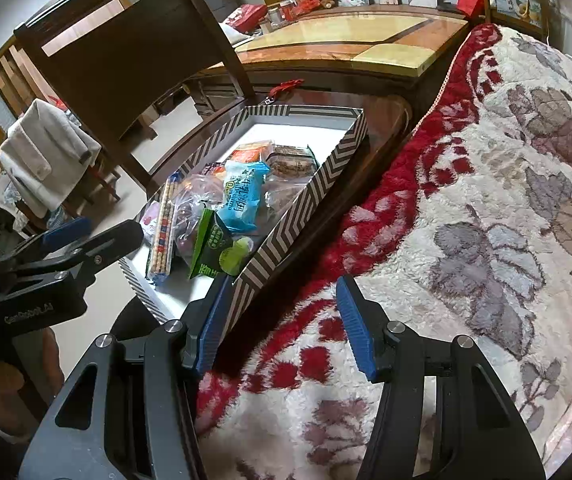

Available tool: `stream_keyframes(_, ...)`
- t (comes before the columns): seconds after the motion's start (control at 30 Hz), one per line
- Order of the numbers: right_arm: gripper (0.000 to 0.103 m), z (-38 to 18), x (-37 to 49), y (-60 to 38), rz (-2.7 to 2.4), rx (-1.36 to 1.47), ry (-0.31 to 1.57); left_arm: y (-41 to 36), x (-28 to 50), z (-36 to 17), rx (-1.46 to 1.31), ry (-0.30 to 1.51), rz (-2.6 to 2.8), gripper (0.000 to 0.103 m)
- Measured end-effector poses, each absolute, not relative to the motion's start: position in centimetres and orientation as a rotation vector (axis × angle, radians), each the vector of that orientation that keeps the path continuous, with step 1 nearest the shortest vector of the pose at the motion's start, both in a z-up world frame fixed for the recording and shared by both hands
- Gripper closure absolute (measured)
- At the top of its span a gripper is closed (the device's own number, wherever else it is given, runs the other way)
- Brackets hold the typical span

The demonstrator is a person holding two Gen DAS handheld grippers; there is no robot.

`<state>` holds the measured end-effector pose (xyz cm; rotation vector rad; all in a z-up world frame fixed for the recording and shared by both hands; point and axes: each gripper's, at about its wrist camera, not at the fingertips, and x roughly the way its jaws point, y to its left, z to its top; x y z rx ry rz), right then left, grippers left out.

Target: Organize snacks

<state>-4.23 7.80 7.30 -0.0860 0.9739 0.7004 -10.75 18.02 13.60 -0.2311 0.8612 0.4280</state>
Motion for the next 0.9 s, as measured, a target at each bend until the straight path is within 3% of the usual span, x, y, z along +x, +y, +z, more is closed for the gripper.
stream_keyframes(0.9, 0.049, 7.4, -4.4, 7.0, 0.693, -0.093, 0.978, 16.4, -10.3, 13.9, -0.183, 0.849, 0.384, 0.000)
